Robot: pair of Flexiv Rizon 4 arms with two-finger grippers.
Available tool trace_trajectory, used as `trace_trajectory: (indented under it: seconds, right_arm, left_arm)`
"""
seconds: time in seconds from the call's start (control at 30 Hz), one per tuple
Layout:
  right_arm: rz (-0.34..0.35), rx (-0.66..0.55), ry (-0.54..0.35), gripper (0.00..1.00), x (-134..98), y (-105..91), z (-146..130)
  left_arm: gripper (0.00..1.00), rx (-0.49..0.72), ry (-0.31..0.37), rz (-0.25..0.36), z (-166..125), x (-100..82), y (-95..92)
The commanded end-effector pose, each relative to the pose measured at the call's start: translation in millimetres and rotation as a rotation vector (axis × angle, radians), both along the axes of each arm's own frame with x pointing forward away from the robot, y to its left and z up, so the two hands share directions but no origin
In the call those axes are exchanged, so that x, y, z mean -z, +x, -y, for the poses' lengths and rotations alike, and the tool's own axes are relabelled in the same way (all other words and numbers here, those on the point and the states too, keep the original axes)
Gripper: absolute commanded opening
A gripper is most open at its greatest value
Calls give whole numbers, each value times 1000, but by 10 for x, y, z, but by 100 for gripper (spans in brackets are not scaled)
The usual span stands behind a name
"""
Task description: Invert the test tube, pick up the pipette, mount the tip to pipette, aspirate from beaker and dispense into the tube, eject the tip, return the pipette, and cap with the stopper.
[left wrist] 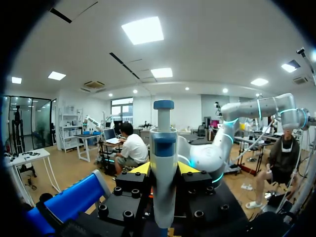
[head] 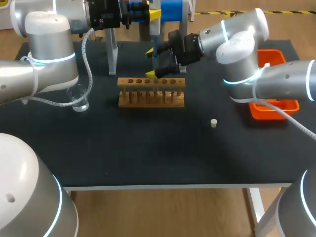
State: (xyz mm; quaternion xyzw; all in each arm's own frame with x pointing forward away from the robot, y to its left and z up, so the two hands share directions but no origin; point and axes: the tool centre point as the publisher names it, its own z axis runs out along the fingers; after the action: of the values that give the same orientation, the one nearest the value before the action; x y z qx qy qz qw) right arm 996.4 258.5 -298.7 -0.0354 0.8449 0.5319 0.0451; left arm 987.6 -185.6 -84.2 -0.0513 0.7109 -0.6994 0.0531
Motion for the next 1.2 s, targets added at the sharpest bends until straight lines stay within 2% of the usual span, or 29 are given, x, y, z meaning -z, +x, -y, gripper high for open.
trace_trajectory:
  seconds: [0.03, 0.53, 1.2]
  right_arm:
    - [-7, 12, -10, 100, 54, 1, -33]
    - [-48, 63, -33, 100, 189, 10, -42]
    - [-32, 68, -52, 100, 168, 5, -83]
  left_arm:
    - [0, 1, 1, -1, 2, -5, 7]
    - [0, 1, 1, -1, 2, -5, 7]
    - [0, 1, 1, -1, 2, -5, 7]
